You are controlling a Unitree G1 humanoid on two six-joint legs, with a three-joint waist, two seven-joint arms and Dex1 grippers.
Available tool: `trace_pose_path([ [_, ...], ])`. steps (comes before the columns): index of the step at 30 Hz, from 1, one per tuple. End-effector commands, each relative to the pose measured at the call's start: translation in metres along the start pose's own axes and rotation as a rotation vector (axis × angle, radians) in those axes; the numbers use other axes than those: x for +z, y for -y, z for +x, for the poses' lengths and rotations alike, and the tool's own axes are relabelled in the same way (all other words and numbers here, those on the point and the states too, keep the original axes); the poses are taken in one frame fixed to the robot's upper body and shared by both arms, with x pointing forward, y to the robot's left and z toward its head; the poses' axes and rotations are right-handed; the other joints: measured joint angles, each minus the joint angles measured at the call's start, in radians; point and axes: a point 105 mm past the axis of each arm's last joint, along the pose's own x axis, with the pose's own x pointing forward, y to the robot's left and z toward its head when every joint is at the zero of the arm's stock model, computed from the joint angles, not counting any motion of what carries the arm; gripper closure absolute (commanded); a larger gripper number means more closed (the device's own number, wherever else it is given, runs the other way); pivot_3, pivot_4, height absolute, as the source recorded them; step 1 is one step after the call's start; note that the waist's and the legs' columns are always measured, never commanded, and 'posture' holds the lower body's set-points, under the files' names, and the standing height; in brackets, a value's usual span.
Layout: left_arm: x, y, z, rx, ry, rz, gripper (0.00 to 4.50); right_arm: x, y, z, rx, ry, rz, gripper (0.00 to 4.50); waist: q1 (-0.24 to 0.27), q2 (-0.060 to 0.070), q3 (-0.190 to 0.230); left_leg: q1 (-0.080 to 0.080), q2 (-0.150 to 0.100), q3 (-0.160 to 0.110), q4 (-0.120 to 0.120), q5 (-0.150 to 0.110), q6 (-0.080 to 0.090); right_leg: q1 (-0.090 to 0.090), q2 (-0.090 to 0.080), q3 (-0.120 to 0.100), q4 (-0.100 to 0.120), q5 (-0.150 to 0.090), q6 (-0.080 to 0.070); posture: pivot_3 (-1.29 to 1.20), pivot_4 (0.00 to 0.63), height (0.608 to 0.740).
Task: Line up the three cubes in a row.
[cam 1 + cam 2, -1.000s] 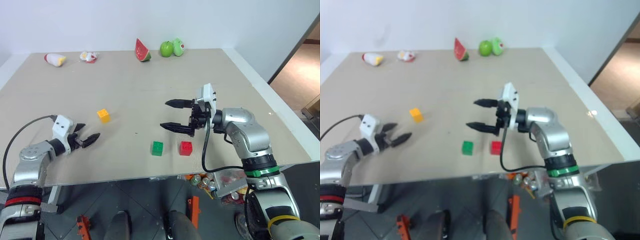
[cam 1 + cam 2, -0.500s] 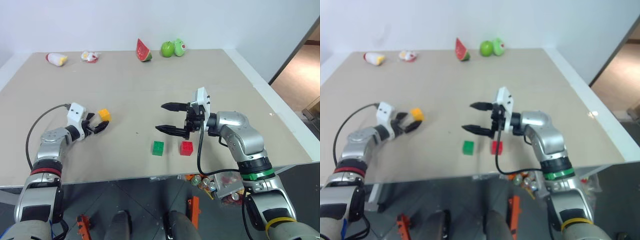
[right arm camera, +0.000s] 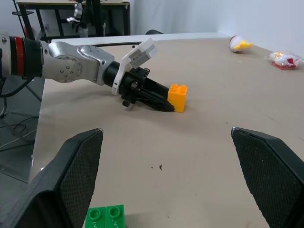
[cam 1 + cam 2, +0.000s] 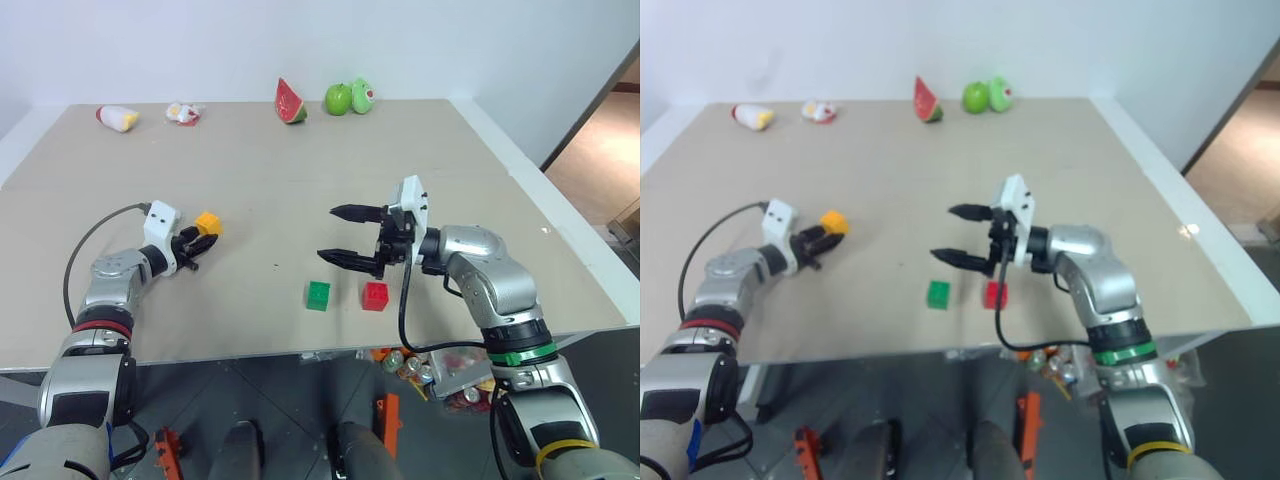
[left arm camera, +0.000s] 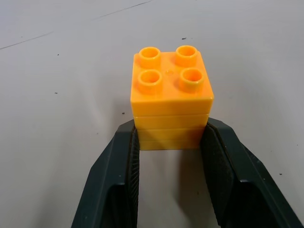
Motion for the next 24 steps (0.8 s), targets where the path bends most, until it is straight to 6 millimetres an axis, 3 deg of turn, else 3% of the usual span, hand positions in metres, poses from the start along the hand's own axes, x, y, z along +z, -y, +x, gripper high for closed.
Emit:
trace_pose_path([
  [1,0.013,0.009,0.003,-0.066,0.035,0.069,3.23,0.013,0.003,-0.007,-0.014,0.032,-0.048,0.00,0.000,0.000,0.000,0.000,0.000,0.000,0.000,0.000,0.000,0.000,0.000,0.000,0.000,0.000,0.000,0.00,0.150,0.740],
  [6,0.014,0.056,-0.008,-0.366,0.026,0.259,3.23,0.015,0.009,-0.016,-0.025,0.015,-0.051,0.00,0.000,0.000,0.000,-0.001,0.000,0.000,0.000,-0.001,-0.001,0.000,0.000,0.000,0.000,-0.001,0.000,0.00,0.150,0.740],
  [11,-0.001,0.100,-0.030,-0.636,-0.044,0.327,3.23,0.010,0.003,-0.047,0.023,-0.046,-0.018,0.00,0.001,0.000,0.000,0.000,0.000,0.000,-0.001,-0.001,-0.001,0.000,-0.001,0.001,0.000,-0.004,-0.004,0.00,0.150,0.740],
  [16,-0.004,0.110,-0.035,-0.699,-0.075,0.327,3.23,0.006,0.006,-0.074,-0.027,-0.092,0.011,0.00,0.000,0.000,0.000,0.001,0.000,0.001,0.000,-0.002,-0.001,0.001,-0.002,0.001,0.000,-0.006,-0.003,0.00,0.150,0.740],
  [24,-0.002,0.124,-0.036,-0.816,-0.091,0.331,3.23,0.006,0.003,-0.081,-0.057,-0.100,0.022,0.00,0.000,0.000,0.000,0.001,0.000,0.001,0.000,-0.002,-0.001,0.001,-0.002,0.001,0.000,-0.006,-0.003,0.00,0.150,0.740],
])
